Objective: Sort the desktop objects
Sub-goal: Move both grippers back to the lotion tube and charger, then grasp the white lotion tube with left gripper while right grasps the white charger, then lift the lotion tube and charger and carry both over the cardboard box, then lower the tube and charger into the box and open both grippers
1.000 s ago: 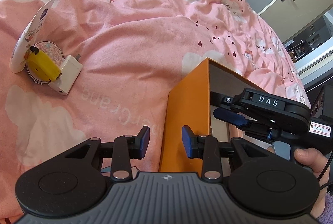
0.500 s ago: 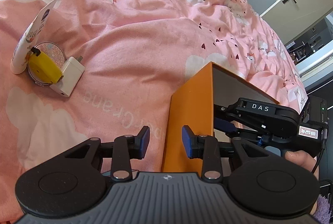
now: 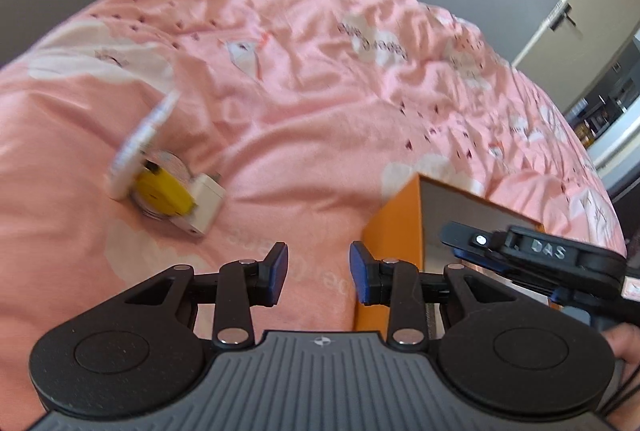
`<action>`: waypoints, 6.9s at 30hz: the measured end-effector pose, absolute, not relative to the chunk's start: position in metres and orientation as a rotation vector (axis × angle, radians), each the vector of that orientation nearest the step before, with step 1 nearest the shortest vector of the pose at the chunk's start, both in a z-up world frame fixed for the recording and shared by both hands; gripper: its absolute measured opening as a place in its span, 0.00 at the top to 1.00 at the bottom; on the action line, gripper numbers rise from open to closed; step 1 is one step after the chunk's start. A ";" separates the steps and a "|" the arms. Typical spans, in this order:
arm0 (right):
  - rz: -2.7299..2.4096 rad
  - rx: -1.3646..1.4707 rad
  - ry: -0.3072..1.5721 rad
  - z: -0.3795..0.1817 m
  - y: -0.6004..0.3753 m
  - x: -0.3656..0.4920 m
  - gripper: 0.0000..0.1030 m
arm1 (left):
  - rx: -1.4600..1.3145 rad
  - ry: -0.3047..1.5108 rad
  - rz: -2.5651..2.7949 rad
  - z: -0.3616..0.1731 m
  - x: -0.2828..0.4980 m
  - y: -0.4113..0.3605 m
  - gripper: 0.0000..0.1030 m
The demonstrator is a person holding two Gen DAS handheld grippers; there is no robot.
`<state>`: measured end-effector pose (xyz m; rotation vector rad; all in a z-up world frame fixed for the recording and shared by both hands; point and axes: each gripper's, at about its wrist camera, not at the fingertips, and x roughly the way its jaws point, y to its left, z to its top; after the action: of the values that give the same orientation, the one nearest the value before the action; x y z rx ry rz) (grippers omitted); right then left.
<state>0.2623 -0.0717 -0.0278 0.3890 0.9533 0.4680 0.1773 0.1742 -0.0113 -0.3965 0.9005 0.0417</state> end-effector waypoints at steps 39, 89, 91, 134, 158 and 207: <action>0.594 0.044 1.204 -0.096 0.156 0.322 0.55 | 0.248 0.992 0.045 -0.073 0.223 0.255 0.61; 0.686 0.164 1.152 -0.057 0.085 0.278 0.66 | 0.000 0.922 -0.017 -0.045 0.195 0.240 1.00; 0.684 0.177 1.139 -0.050 0.076 0.270 0.66 | 0.025 0.908 -0.013 -0.039 0.189 0.234 1.00; 0.702 0.175 0.997 -0.019 0.035 0.267 0.67 | 0.242 1.015 0.000 -0.075 0.242 0.203 0.81; 0.427 0.362 0.831 0.005 -0.138 0.197 0.67 | -0.087 0.774 -0.390 0.034 0.175 0.057 0.82; 0.383 0.236 0.985 -0.054 -0.155 0.220 0.66 | -0.034 1.030 -0.363 -0.024 0.218 0.006 0.81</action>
<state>0.2199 -0.1549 -0.0542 0.2362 0.9855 0.3830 0.2176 0.0058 -0.0244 -0.0344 1.0302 -0.3628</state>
